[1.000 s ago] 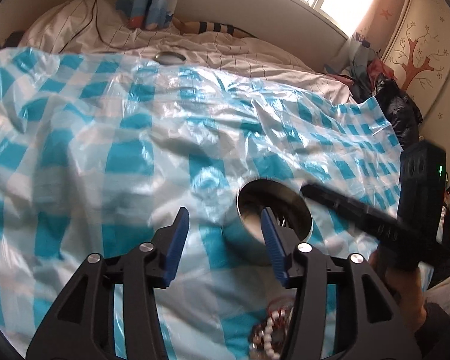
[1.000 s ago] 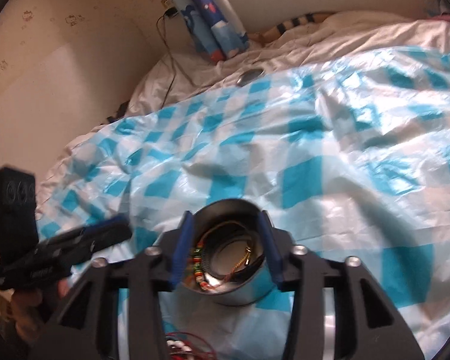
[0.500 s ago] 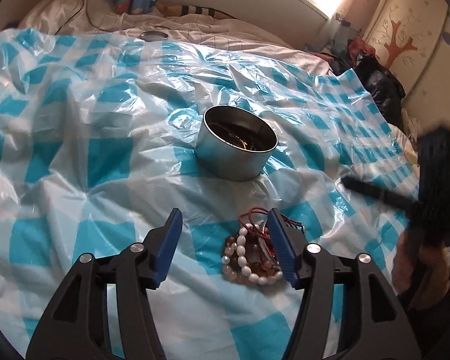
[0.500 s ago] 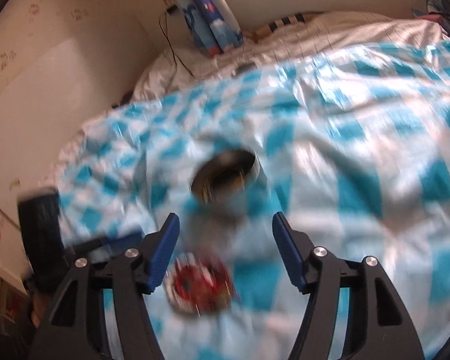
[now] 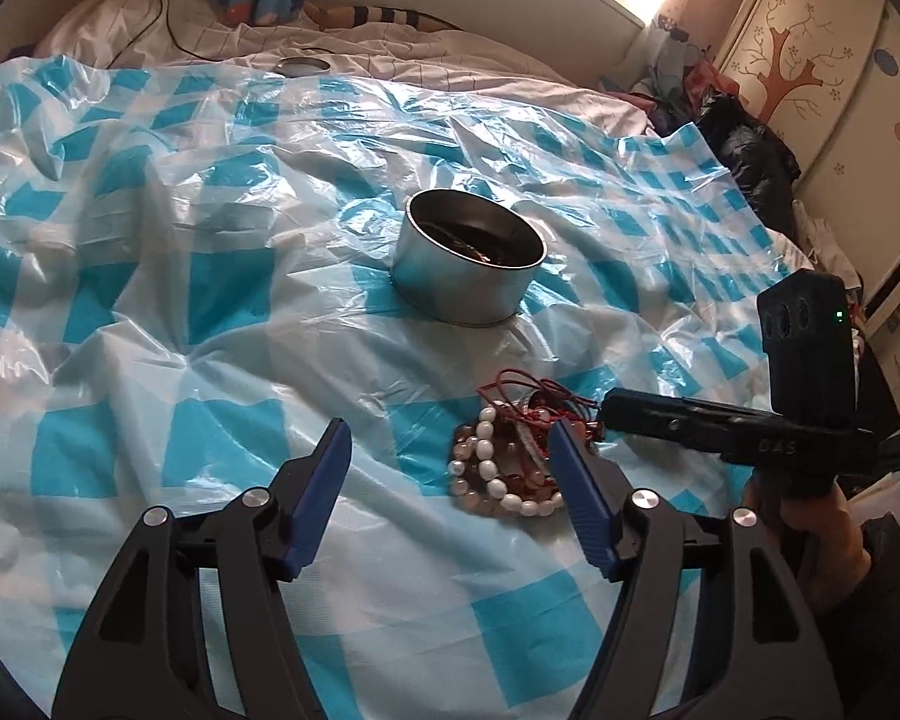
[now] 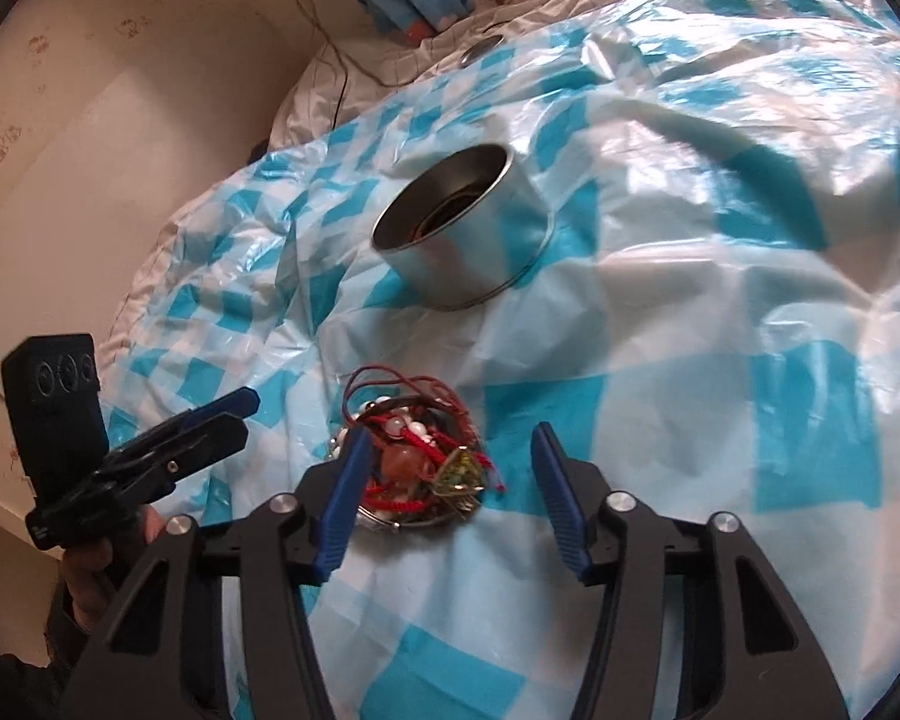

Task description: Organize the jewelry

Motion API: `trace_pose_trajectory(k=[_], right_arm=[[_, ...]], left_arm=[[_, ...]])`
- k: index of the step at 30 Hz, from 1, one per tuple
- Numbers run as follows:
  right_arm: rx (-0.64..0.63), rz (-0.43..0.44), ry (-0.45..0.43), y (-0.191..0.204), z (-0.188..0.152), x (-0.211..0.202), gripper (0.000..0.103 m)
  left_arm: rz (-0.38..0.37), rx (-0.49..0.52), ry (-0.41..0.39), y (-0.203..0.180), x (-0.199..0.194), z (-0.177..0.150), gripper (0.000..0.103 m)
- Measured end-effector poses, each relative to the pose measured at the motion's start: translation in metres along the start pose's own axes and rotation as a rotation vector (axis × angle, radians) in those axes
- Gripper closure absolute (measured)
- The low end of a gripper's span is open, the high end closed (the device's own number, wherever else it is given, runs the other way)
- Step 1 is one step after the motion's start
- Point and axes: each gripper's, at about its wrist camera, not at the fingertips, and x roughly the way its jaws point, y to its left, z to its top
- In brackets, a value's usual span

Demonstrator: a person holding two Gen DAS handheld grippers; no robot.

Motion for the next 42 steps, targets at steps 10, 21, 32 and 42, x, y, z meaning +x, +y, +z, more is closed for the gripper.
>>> trace_pose_trajectory(k=[10,21,32,42], right_arm=[[0.017,0.047,-0.029,-0.002,0.003,-0.005,0.083],[0.081,0.099,-0.138,-0.018,0.016,-0.041,0.083],[0.087,0.1,-0.132,-0.02,0.017,-0.04,0.083],[0.09,0.096,-0.126,-0.019,0.017,-0.037,0.083]], left_arm=[[-0.06,0.096,0.034,-0.023,0.009,-0.005,0.036],[-0.121,0.149,0.026,-0.054,0.028,-0.011,0.039],[-0.143,0.044,0.078,-0.042,0.05,-0.008,0.046],[-0.128,0.017,0.097,-0.04,0.062,-0.006,0.07]])
